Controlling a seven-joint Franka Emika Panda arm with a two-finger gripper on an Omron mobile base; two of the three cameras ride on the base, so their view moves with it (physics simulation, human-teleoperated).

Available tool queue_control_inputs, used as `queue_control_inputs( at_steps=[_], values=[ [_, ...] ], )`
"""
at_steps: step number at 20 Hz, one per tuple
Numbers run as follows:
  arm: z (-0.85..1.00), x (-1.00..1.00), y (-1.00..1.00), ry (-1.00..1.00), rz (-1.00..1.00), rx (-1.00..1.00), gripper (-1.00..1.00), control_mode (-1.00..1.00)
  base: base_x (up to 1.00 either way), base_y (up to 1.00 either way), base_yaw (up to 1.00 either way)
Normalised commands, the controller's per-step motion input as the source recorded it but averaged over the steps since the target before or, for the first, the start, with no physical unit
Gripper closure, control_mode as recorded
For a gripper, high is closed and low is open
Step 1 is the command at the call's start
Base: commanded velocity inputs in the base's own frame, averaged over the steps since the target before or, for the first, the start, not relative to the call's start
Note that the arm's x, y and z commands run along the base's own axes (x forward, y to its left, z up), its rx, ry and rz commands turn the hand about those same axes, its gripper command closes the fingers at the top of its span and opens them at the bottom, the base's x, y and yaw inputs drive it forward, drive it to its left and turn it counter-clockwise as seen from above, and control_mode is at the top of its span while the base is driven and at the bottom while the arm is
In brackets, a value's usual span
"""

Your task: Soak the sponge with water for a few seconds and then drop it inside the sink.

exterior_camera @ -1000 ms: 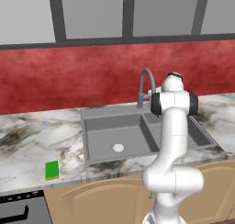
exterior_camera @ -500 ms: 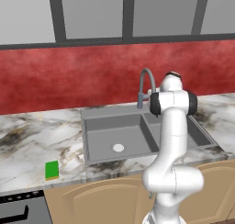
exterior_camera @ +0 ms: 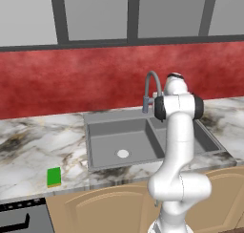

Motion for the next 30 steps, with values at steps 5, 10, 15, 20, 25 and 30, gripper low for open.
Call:
queue_control_inputs(
  at_steps=[5,10,15,20,25,30],
  values=[
    [0.00,0.00,-0.44,0.03,-0.06,0.05,-1.00,-1.00,0.00,0.00,0.00],
    [0.00,0.00,-0.47,0.00,-0.05,0.08,-1.00,-1.00,0.00,0.00,0.00],
    [0.00,0.00,-0.48,0.00,-0.04,0.08,-1.00,-1.00,0.00,0.00,0.00],
    [0.00,-0.01,-0.49,0.00,-0.04,0.08,-1.00,-1.00,0.00,0.00,0.00],
    [0.00,-0.07,-0.44,0.00,-0.04,0.09,-1.00,-1.00,0.00,0.00,0.00],
    [0.00,-0.14,-0.41,0.00,-0.04,0.10,-1.00,-1.00,0.00,0.00,0.00]
  ],
)
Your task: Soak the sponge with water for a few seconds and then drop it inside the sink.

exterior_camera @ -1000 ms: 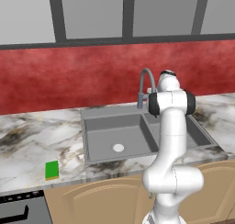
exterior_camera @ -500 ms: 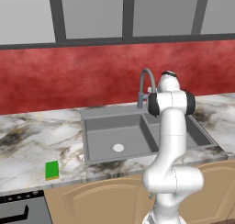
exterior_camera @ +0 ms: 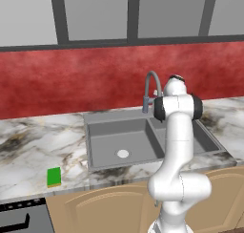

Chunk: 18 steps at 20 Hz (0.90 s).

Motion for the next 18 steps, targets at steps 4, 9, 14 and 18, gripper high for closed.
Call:
queue_control_inputs(
  at_steps=[4,9,14,18],
  values=[
    [0.00,-0.18,-0.41,0.00,-0.04,0.10,-1.00,-1.00,0.00,0.00,0.00],
    [0.00,-0.21,-0.40,0.00,-0.05,0.09,-1.00,-1.00,0.00,0.00,0.00],
    [0.00,-0.24,-0.37,0.06,-0.07,0.05,-1.00,-1.00,0.00,0.00,0.00],
    [0.00,-0.27,-0.31,0.03,-0.05,0.05,-1.00,-1.00,0.00,0.00,0.00]
  ],
)
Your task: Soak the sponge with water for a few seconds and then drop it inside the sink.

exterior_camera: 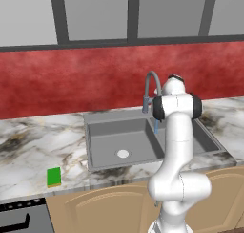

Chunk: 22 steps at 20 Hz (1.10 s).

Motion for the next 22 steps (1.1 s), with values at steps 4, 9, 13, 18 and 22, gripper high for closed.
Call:
queue_control_inputs(
  at_steps=[4,9,13,18,22],
  values=[
    [0.01,-0.29,-0.25,0.00,-0.02,0.08,-1.00,-1.00,0.00,0.00,0.00],
    [0.13,-0.43,-0.18,0.00,0.00,0.11,-1.00,-1.00,0.00,0.00,0.00],
    [0.36,-0.44,-0.13,0.00,0.00,0.12,-1.00,-1.00,0.00,0.00,0.00],
    [0.46,-0.40,-0.05,0.00,0.00,0.09,-1.00,-1.00,0.00,0.00,0.00],
    [0.39,-0.50,-0.04,0.00,0.00,0.09,-1.00,-1.00,0.00,0.00,0.00]
  ],
)
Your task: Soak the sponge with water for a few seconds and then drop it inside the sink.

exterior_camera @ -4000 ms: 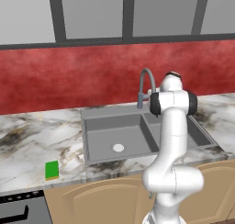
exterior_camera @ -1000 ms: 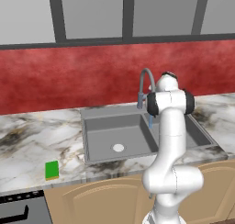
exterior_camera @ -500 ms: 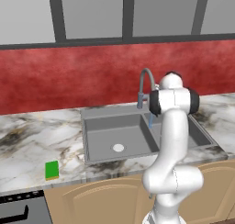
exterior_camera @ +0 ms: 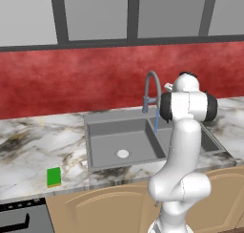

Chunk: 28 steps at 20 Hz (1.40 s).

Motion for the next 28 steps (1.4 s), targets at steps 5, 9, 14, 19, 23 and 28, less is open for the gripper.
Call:
queue_control_inputs(
  at_steps=[5,9,14,19,23,28],
  values=[
    [0.33,-0.53,-0.13,0.00,0.00,0.07,-1.00,-1.00,0.00,0.00,0.00],
    [0.22,-0.64,-0.30,0.00,-0.03,0.11,-1.00,-1.00,0.00,0.00,0.00],
    [0.26,-0.73,-0.24,0.00,-0.05,0.11,-1.00,-1.00,0.00,0.00,0.00],
    [0.39,-0.72,-0.14,0.00,-0.05,0.06,-1.00,-1.00,0.00,0.00,0.00],
    [0.51,-0.61,0.00,0.08,-0.03,0.00,-1.00,-1.00,0.00,0.00,0.00],
    [0.42,-0.78,-0.07,0.11,-0.04,0.01,-1.00,-1.00,0.00,0.00,0.00]
  ],
)
